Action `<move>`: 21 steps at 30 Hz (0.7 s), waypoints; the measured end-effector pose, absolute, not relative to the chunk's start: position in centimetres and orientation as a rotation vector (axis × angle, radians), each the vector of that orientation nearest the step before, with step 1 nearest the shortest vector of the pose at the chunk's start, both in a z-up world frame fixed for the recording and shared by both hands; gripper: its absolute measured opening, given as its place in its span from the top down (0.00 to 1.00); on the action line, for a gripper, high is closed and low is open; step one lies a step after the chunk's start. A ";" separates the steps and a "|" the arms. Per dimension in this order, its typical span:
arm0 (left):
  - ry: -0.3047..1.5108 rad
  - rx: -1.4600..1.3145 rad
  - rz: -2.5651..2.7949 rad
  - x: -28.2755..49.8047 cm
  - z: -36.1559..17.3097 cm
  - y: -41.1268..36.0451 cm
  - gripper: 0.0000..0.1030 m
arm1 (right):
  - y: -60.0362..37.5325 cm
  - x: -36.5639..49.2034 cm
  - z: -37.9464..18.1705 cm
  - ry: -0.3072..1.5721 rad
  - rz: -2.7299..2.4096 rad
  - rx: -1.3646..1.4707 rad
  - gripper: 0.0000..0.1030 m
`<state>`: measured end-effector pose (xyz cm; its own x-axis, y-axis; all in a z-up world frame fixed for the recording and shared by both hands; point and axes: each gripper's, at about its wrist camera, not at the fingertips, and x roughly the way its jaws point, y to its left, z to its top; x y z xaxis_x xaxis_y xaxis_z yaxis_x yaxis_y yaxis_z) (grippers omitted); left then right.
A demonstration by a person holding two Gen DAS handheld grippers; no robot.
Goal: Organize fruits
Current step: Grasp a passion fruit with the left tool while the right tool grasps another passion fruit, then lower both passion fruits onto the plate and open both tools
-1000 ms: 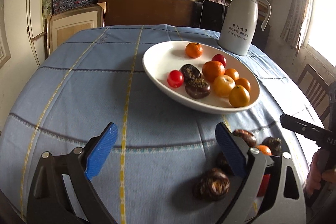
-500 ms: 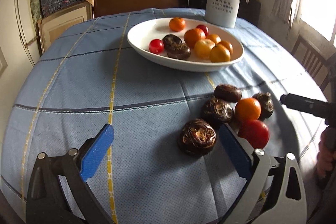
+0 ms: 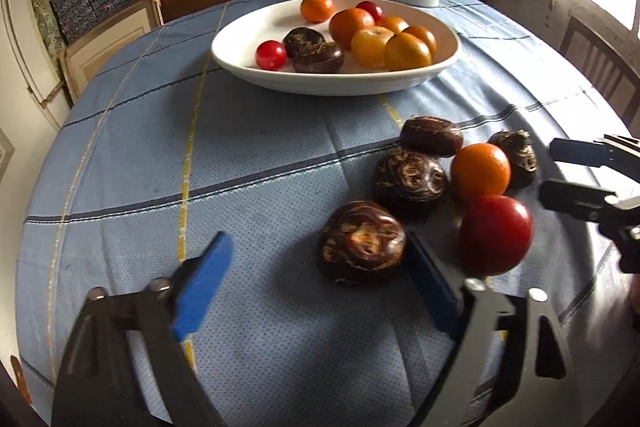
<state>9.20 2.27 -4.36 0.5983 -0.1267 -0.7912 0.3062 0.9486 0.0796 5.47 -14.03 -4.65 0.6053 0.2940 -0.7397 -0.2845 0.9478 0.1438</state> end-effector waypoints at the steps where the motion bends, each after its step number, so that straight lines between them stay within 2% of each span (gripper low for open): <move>1: 0.896 0.216 -0.257 9.2 -4.3 2.2 0.25 | -13.8 5.7 -4.6 0.857 0.327 -0.009 0.37; 5: 0.891 0.214 -0.280 9.1 -4.3 2.0 0.35 | -13.0 6.5 -4.6 0.847 0.306 -0.056 0.43; 6: 0.892 0.206 -0.293 9.1 -4.3 2.0 0.38 | -12.7 6.8 -4.8 0.853 0.304 -0.068 0.46; 7: 0.897 0.190 -0.311 9.1 -4.3 2.0 0.43 | -12.4 7.0 -4.9 0.865 0.310 -0.076 0.55; 9: 0.897 0.170 -0.320 9.3 -4.2 2.2 0.46 | -11.9 7.3 -5.2 0.882 0.315 -0.090 0.58; 11: 0.892 0.160 -0.328 9.3 -4.2 2.2 0.60 | -11.9 7.2 -5.2 0.880 0.327 -0.088 0.59; 21: 0.844 0.039 -0.316 9.3 -3.2 4.3 0.60 | -16.1 7.5 -4.9 0.834 0.328 0.153 0.59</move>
